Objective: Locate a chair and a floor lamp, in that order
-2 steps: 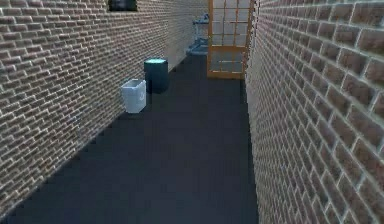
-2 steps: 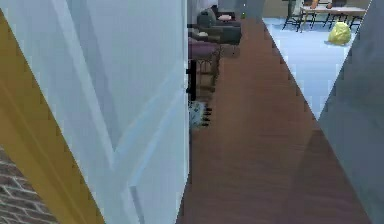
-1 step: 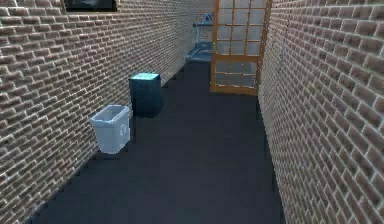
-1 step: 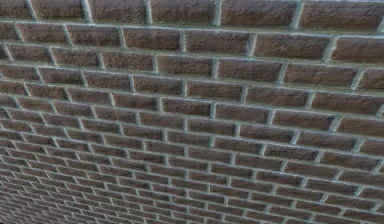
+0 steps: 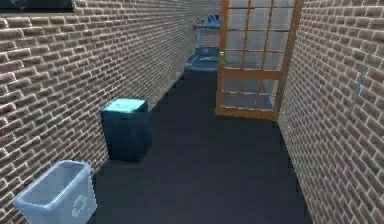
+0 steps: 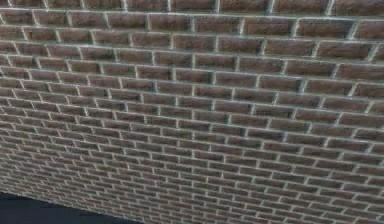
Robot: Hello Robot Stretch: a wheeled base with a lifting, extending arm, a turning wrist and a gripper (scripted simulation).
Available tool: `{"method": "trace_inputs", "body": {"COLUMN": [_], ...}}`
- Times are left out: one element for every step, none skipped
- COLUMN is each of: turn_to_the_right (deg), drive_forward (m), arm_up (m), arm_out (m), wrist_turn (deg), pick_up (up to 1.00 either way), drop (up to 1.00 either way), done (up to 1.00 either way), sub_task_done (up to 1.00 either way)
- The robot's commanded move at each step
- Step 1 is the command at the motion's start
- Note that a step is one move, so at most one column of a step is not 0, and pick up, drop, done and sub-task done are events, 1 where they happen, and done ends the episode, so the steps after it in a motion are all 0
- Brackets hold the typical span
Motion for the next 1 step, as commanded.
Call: {"method": "trace_inputs", "body": {"turn_to_the_right": [0.0], "drive_forward": [1.0], "arm_up": [0.0], "arm_out": [0.0], "wrist_turn": [0.0], "pick_up": [0.0], "drop": [0.0], "done": [0.0], "sub_task_done": [0.0]}}
